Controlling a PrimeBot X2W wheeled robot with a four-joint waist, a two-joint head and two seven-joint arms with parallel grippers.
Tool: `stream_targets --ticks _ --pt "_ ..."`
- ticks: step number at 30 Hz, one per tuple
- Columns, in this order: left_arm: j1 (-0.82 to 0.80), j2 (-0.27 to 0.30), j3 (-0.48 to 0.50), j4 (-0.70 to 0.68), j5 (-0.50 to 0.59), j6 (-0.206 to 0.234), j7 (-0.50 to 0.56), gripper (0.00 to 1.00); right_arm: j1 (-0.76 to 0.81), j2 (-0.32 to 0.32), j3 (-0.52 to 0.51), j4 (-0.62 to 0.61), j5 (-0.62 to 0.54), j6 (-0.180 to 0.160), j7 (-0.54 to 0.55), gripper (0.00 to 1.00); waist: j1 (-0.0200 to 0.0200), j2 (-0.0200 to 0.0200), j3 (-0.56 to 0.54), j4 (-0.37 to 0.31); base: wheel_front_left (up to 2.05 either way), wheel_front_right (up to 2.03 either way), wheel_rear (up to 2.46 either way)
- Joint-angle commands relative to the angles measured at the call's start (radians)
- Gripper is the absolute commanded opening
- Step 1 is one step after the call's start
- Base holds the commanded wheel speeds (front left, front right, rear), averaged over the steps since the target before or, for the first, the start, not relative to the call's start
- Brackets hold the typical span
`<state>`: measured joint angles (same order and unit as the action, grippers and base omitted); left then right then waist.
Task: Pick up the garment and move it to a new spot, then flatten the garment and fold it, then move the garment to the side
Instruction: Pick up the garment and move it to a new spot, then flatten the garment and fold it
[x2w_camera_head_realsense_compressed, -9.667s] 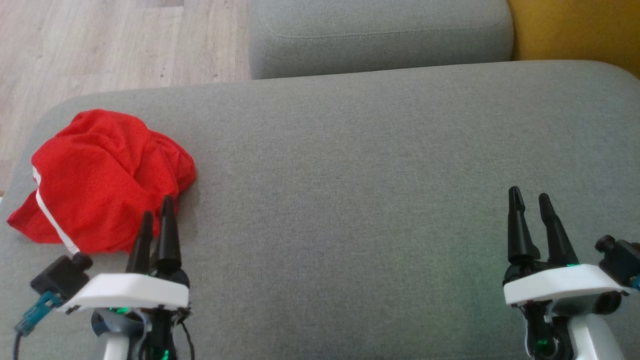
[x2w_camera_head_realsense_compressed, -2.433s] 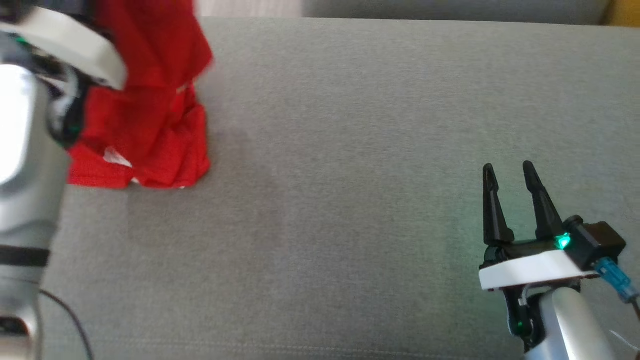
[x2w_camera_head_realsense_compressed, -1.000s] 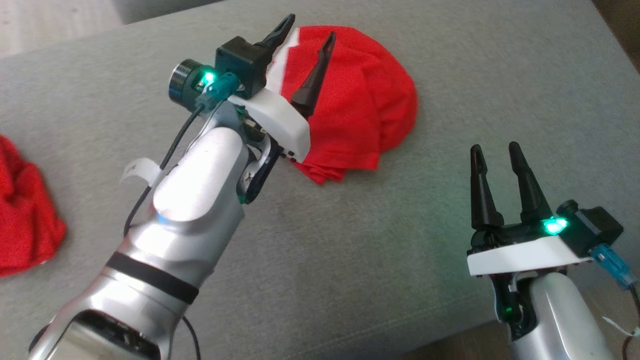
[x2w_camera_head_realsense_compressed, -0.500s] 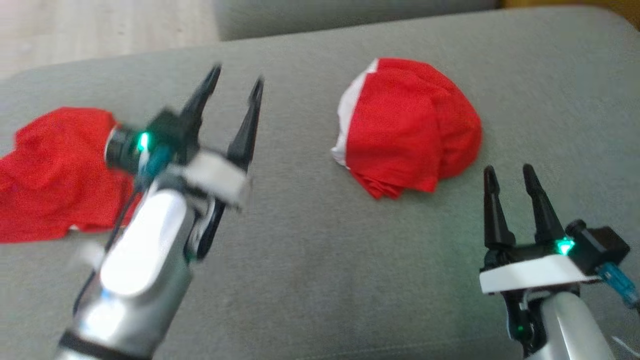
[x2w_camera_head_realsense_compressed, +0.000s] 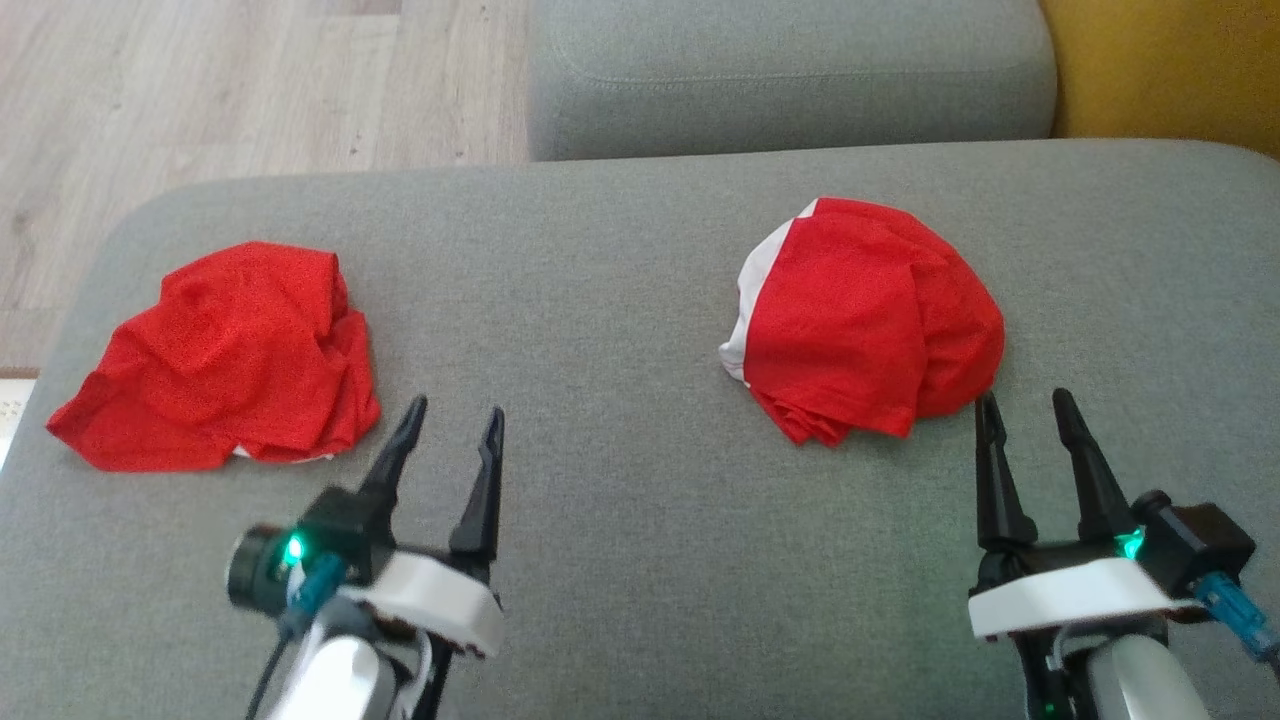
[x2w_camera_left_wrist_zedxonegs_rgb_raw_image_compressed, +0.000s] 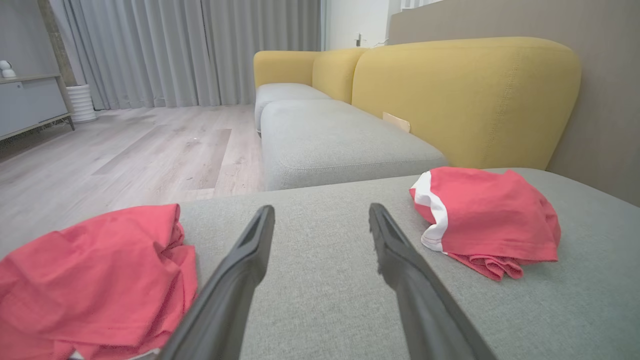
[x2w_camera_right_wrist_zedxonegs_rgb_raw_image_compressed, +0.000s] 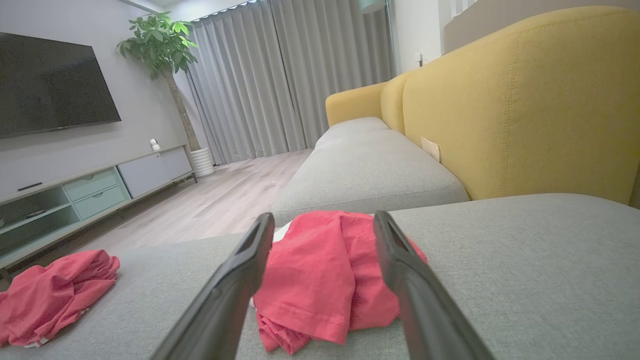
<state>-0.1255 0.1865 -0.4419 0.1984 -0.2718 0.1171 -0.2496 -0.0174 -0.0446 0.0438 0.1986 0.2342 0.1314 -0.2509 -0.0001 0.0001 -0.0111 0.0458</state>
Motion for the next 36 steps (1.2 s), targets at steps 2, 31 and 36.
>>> stream_targets --ticks 2,31,36 --pt "0.001 -0.019 0.063 -0.057 0.027 0.007 -0.012 1.0 -0.015 -0.006 0.019 -0.029 -0.008 -0.001 -0.011 1.0 0.0001 -0.0001 -0.009 -0.002 0.0 0.0 0.0" --pt "0.033 -0.132 0.184 -0.072 0.132 -0.125 -0.012 1.0 -0.095 -0.006 0.08 0.065 -0.127 -0.001 -0.004 1.0 0.0001 -0.0001 0.083 0.079 0.0 0.0 0.0" --pt "-0.002 -0.135 0.166 -0.068 0.12 -0.128 -0.012 1.0 -0.205 -0.006 0.069 0.173 -0.224 -0.001 0.043 1.0 0.0001 -0.0001 0.143 0.134 0.0 0.0 0.0"
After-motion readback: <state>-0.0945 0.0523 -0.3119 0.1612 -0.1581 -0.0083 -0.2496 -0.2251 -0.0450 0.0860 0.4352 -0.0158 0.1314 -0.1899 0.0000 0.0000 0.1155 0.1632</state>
